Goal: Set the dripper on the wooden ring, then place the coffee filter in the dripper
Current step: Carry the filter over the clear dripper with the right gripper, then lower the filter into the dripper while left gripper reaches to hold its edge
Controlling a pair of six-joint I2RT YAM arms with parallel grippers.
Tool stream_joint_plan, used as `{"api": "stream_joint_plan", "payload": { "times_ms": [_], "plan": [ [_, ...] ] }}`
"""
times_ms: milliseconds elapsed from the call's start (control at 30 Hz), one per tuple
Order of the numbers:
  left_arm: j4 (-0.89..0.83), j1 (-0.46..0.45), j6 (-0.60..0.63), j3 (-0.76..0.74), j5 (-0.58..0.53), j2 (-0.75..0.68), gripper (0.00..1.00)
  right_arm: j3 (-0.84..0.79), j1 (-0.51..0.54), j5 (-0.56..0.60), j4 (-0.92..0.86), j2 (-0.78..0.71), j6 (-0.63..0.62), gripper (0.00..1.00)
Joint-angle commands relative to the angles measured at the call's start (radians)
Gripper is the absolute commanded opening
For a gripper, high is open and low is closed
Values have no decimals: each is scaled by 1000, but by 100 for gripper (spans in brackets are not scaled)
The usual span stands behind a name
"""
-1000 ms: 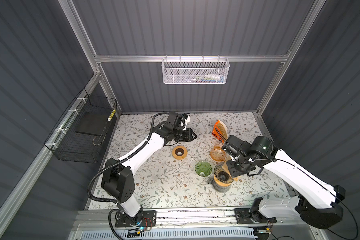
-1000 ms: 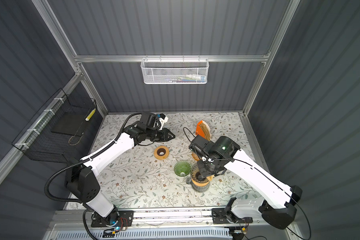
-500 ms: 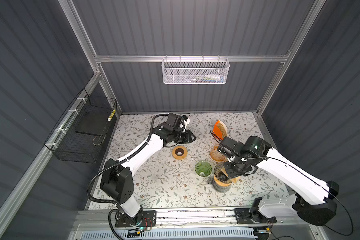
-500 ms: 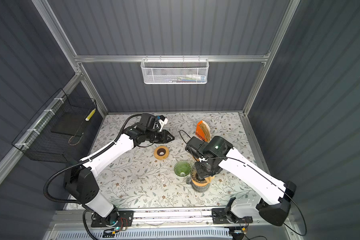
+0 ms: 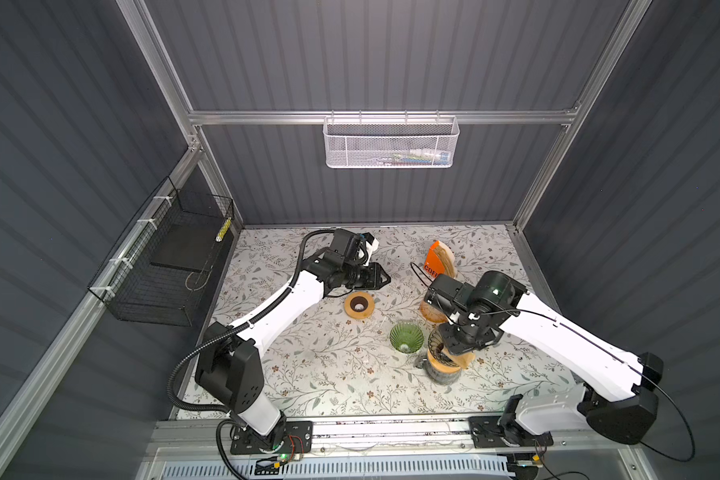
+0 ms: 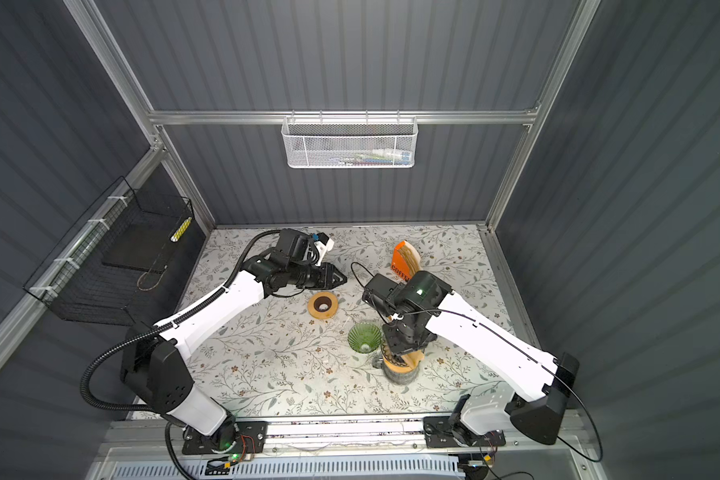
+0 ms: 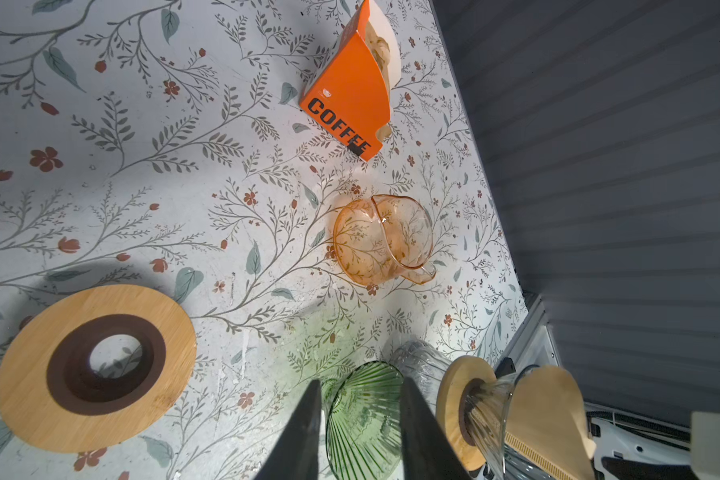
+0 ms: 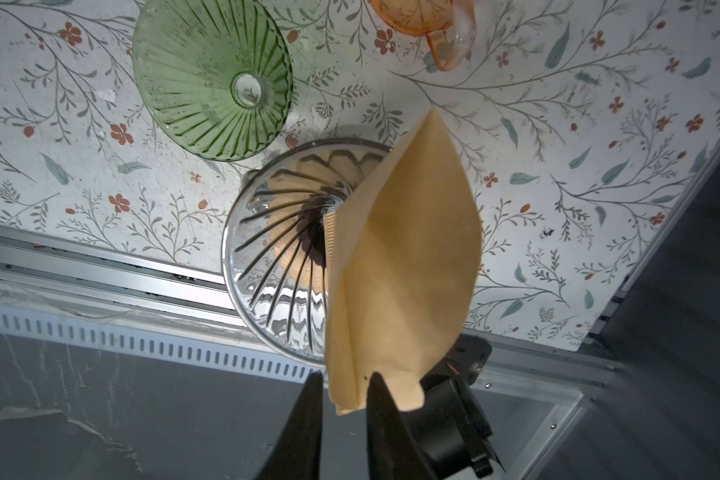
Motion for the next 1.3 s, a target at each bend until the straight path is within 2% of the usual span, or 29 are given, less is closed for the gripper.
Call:
{"api": "stream_joint_plan", "payload": {
  "times_ms": [0,200,300,500,667,800,967,1267],
  "plan": [
    [-12,7,18,-4,24,-49,33,8,6,-4,25,-10,10,26],
    [-9,-8,44,9,107,-72,34,42,4,15,87,-50,26,28],
    [-83,-52,105,92,118,-71,34,38,-16,12,143,-112,35,30],
    [-194,-212,144,237,144,8,32,-116,-155,-82,276,-326,45,28],
    [-110,-311,56,245,203,57,32,-252,-273,-123,315,-494,52,24],
    [-118,-373,42,289,193,98,31,-346,-322,-148,338,-576,62,21],
    [-110,-428,12,320,203,158,26,-430,-355,-174,383,-616,60,17],
    [-102,-481,-21,337,180,220,23,-444,-386,-211,424,-585,7,13]
  ]
}}
